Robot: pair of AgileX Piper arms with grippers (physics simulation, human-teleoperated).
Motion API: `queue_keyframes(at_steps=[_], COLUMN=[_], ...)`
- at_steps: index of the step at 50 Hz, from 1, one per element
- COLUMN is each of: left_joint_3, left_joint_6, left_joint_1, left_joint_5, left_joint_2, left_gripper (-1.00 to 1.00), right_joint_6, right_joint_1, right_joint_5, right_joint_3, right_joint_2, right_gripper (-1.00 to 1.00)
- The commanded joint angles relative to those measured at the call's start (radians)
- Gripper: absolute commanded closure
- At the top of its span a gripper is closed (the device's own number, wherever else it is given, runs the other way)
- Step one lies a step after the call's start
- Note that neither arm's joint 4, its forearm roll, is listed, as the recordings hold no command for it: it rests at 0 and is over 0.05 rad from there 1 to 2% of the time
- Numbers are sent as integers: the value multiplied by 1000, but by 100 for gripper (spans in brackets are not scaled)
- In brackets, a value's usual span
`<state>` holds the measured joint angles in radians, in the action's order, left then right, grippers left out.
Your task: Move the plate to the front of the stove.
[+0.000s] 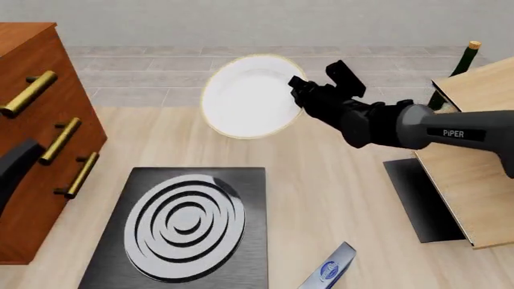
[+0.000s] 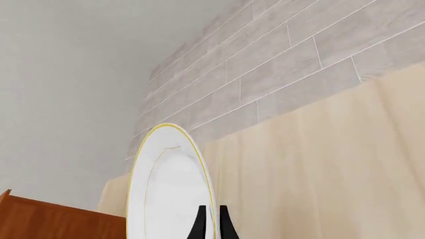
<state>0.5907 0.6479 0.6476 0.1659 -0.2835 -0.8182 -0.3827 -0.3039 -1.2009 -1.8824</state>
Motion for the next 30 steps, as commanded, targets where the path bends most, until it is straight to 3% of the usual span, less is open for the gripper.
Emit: queue_keyframes(at_steps=[1, 30], left_joint_3=[-3, -8], left_joint_6=[-3, -8], left_joint_1=[-10, -51], left_joint_5=[17, 49], left_joint_2=[16, 43], left_gripper=[-100, -100], right_joint_6=[-17, -34], right_joint_1=[-12, -35], right_joint_5=[19, 37], right_joint_3=[-89, -234], right_joint_2=[-69, -245], right_gripper=[100, 100])
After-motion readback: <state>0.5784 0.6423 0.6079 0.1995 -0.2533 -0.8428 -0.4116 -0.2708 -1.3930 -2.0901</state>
